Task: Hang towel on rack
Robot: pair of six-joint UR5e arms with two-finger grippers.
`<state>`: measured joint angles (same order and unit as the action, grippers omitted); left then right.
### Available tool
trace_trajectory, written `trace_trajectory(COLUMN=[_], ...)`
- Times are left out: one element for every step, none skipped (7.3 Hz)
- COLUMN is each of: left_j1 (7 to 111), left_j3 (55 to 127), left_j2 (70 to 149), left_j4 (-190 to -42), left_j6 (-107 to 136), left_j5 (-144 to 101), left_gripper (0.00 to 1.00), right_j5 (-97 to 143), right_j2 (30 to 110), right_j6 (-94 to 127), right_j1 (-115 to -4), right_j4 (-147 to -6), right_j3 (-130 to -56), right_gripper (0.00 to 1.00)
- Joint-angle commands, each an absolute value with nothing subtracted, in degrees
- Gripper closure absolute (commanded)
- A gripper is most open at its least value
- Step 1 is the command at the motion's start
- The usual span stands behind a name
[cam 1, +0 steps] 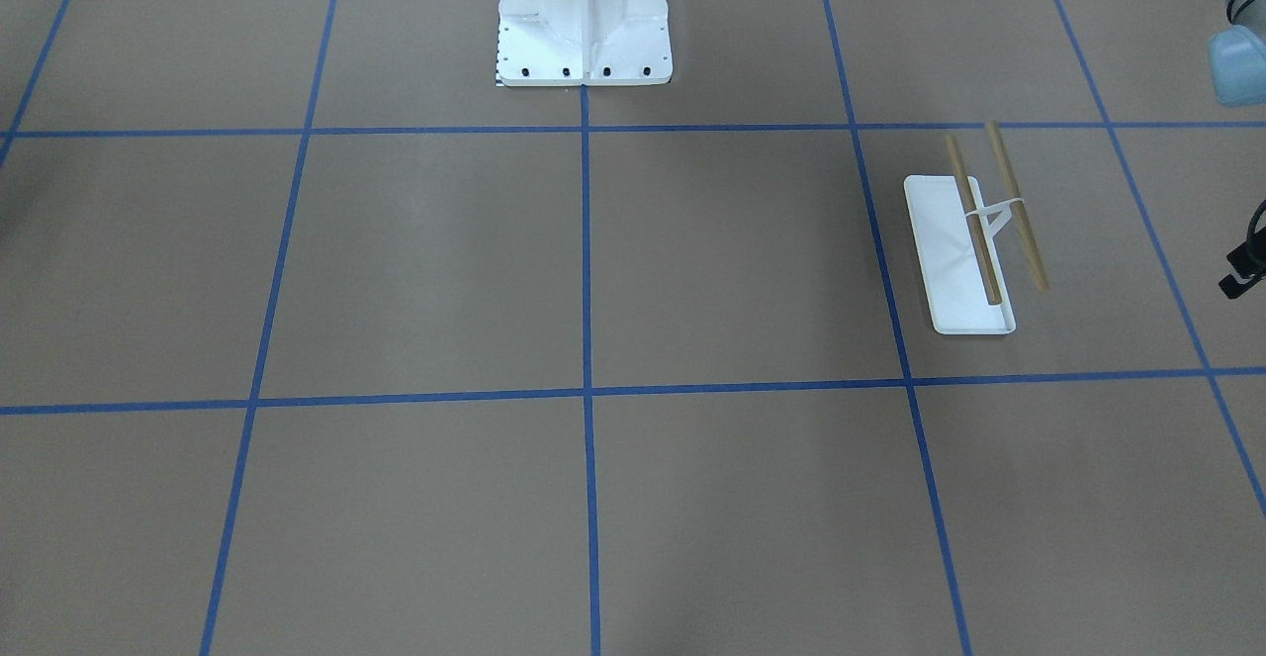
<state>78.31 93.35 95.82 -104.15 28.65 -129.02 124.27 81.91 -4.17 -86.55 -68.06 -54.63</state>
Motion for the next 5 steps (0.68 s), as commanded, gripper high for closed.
trace_trajectory(left_j1=[78.31, 78.31, 78.31, 78.31, 78.31], left_j3=[93.34, 93.43, 93.43, 93.43, 93.43], left_j2=[96.06, 96.15, 96.24, 96.24, 96.59], left_j4=[-104.15, -104.15, -104.15, -104.15, -104.15], left_j6=[28.65, 28.74, 28.74, 28.65, 28.74], left_j5=[-129.02, -129.02, -129.02, -129.02, -129.02], left_gripper=[0.02, 0.02, 0.02, 0.02, 0.02], right_j5=[123.23, 122.87, 122.87, 122.87, 123.05], right_j2=[81.04, 80.51, 79.72, 79.72, 79.80], right_j6=[-4.31, -4.39, -4.39, -4.39, -4.39], right_j1=[-86.22, -86.22, -86.22, -86.22, -86.22], right_j4=[-68.11, -68.12, -68.03, -68.03, -68.03], right_j3=[-54.23, -53.10, -52.04, -51.86, -51.86], right_gripper=[0.15, 0.15, 0.29, 0.67, 1.00])
